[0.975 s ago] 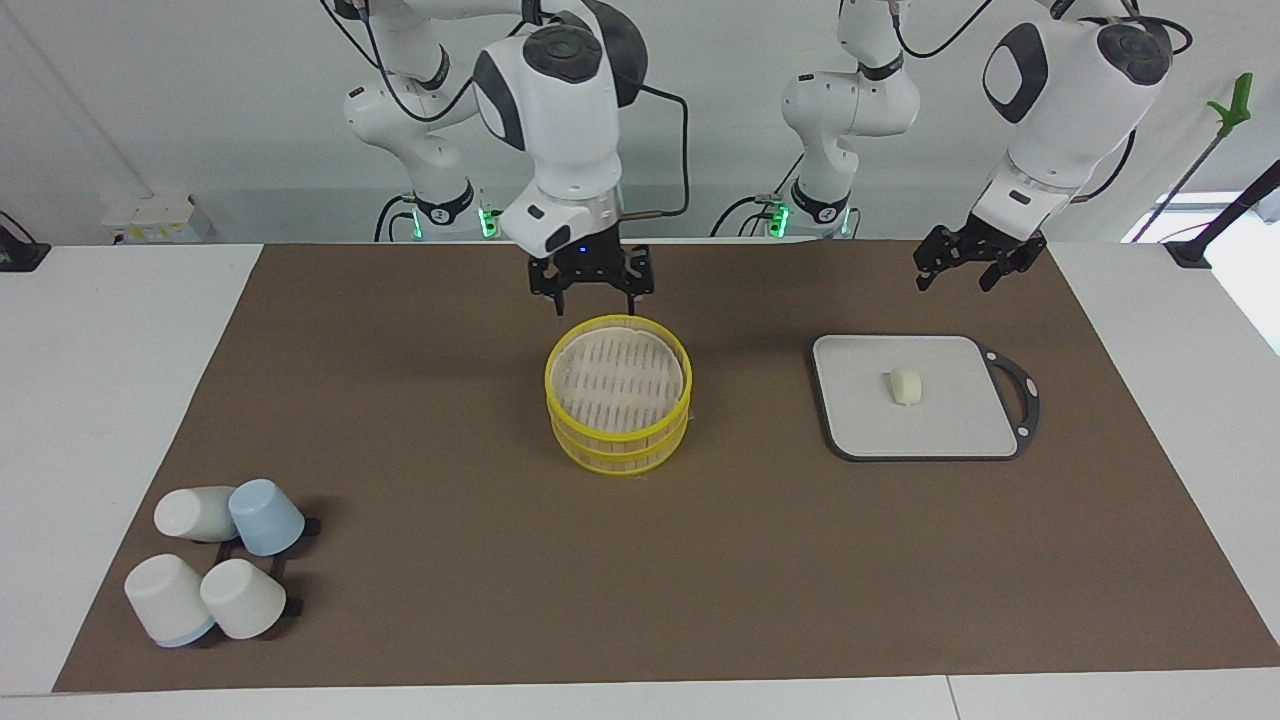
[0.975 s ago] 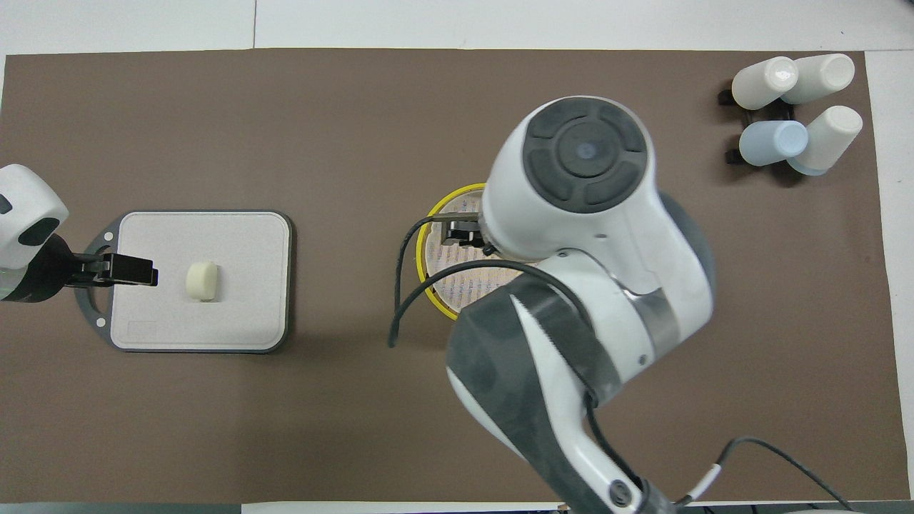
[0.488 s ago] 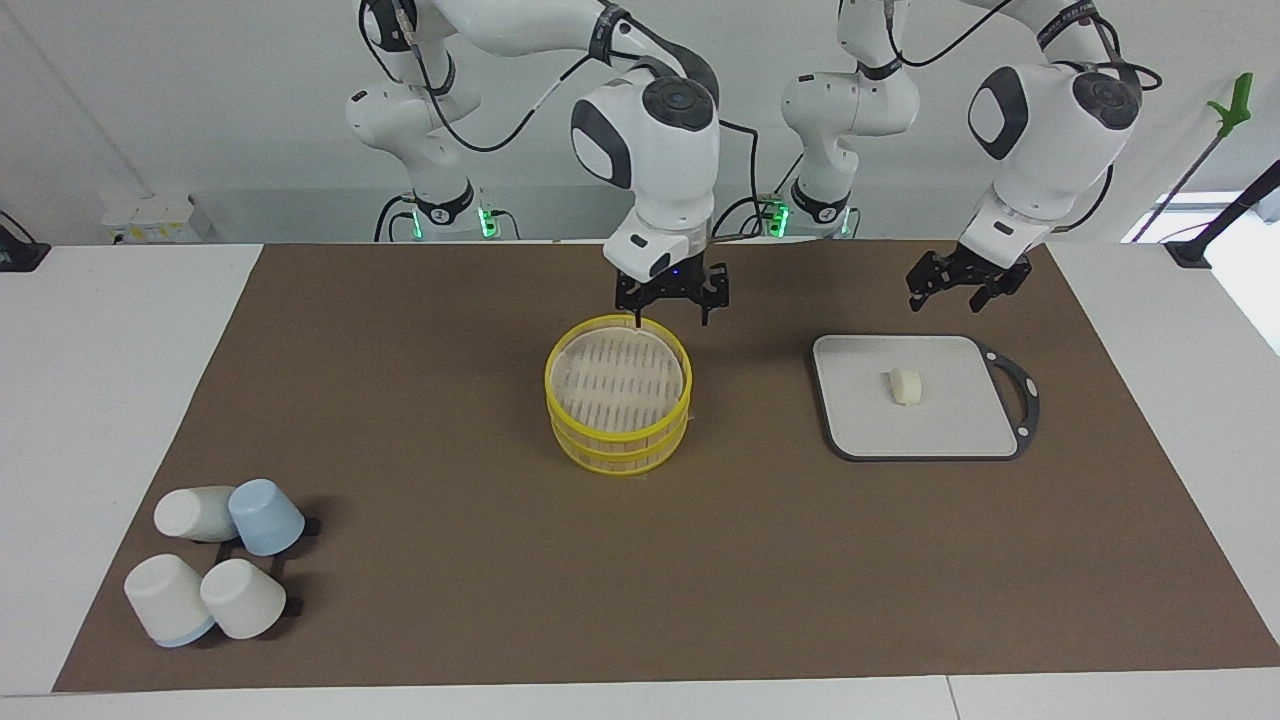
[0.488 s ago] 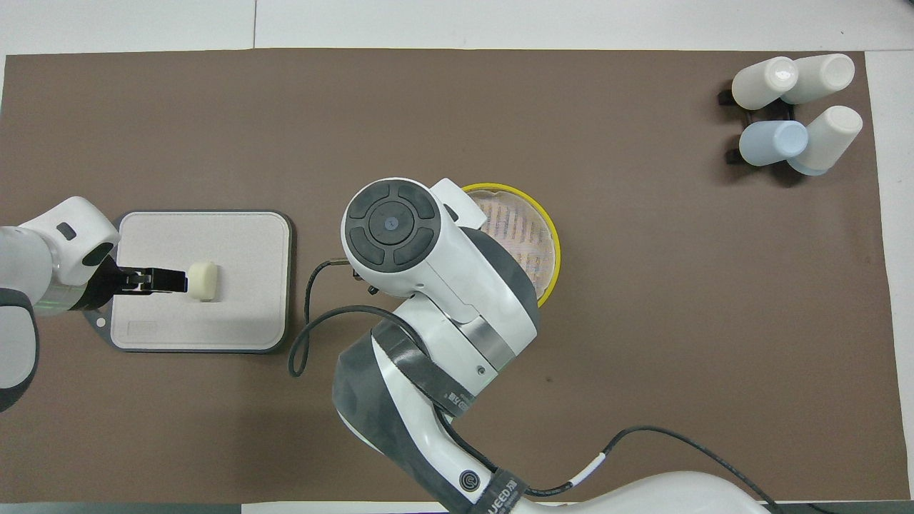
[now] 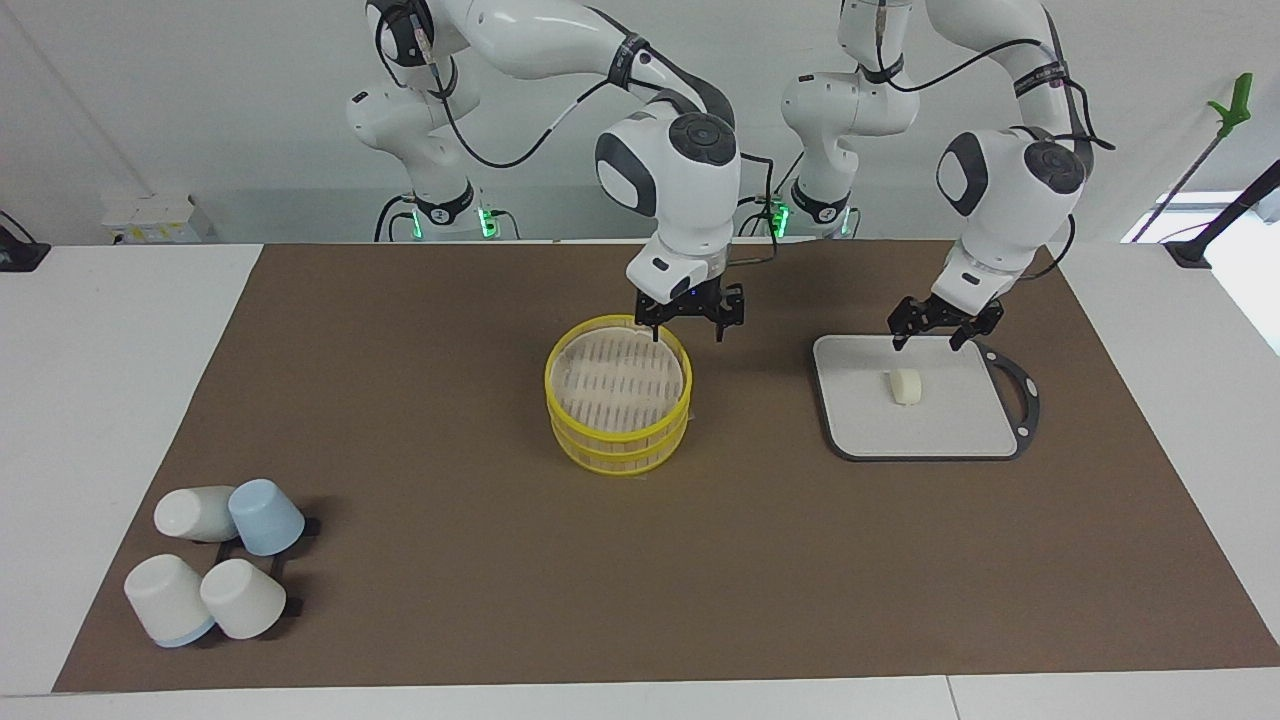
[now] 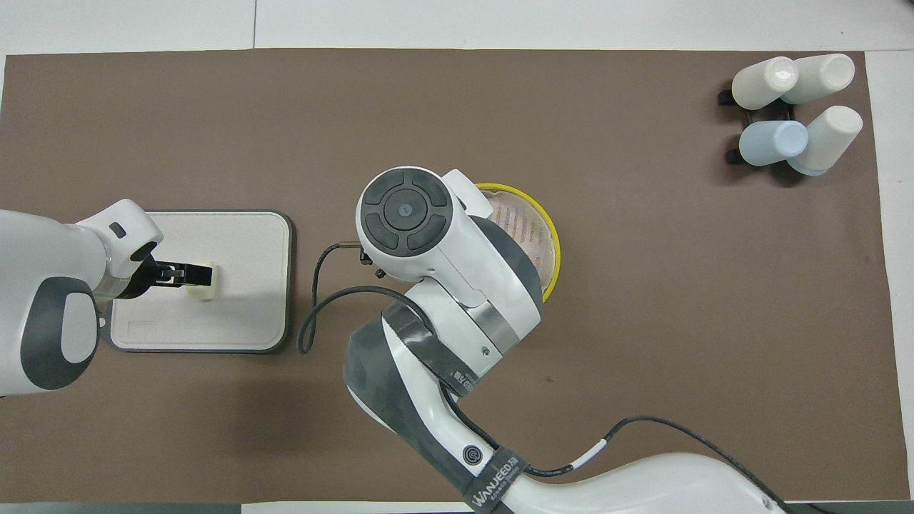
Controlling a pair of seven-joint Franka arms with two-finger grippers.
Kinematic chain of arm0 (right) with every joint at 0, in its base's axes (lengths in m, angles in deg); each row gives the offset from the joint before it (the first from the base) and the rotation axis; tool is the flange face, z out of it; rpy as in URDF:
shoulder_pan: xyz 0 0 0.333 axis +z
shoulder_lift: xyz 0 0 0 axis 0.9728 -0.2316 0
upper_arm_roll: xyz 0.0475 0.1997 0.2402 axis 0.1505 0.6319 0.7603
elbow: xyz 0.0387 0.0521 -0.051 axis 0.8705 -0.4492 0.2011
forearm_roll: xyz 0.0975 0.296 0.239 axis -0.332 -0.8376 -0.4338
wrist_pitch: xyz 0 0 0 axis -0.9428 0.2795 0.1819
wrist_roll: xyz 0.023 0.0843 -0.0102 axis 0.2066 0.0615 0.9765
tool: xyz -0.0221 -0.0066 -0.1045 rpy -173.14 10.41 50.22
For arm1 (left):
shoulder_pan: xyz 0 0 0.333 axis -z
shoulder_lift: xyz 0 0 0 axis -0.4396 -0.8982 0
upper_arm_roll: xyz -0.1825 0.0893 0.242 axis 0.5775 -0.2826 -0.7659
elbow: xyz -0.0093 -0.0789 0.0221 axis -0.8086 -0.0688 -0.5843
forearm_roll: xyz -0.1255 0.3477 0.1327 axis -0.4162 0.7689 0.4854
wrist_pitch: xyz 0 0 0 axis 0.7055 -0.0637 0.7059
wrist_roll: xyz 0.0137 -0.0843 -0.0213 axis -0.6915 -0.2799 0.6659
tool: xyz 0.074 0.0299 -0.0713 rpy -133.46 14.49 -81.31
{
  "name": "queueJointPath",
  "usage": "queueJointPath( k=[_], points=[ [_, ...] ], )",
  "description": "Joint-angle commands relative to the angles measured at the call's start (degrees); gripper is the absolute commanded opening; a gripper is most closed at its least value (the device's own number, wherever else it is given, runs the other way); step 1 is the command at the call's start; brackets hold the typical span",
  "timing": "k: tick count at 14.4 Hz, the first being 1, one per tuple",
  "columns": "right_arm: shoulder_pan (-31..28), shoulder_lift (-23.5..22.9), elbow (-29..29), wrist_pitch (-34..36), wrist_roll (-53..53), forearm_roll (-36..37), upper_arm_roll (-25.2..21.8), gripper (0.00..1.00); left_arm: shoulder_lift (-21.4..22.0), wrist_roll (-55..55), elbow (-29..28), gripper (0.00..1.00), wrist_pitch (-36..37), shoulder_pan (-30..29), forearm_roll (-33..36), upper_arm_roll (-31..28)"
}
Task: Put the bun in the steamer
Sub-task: 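Grasp the white bun with the left gripper while the right gripper grips the lid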
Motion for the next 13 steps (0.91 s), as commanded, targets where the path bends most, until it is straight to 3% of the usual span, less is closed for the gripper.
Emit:
queueJointPath(
  k=[1,6,7,11,13],
  points=[
    [0.21,-1.06,-0.85,-1.34,-1.33,0.07,0.27,0.94,-1.12,-1.61,-2.75,1.0,-5.13,-0.48,-0.04,0.05],
    [0.21,-3.0,-0.76,-2.14,-1.51,1.65,0.09,0.91,-2.27,-3.0,-4.52,1.0,-9.28,-0.65,-0.04,0.05],
    [0.21,-3.0,-0.67,-1.7,-1.51,1.74,0.09,0.8,-2.53,-3.27,-4.52,1.0,-9.37,-0.65,-0.04,0.05],
    [-0.4,-2.91,-0.58,-1.87,-0.81,1.91,0.18,0.0,-2.89,-3.28,-6.54,1.0,-12.44,-0.65,-0.04,0.05],
    [-0.23,-2.91,-0.67,-1.7,2.34,2.53,0.09,0.0,-3.32,-3.28,-6.63,1.0,-12.89,-0.65,-0.04,0.05]
  ],
)
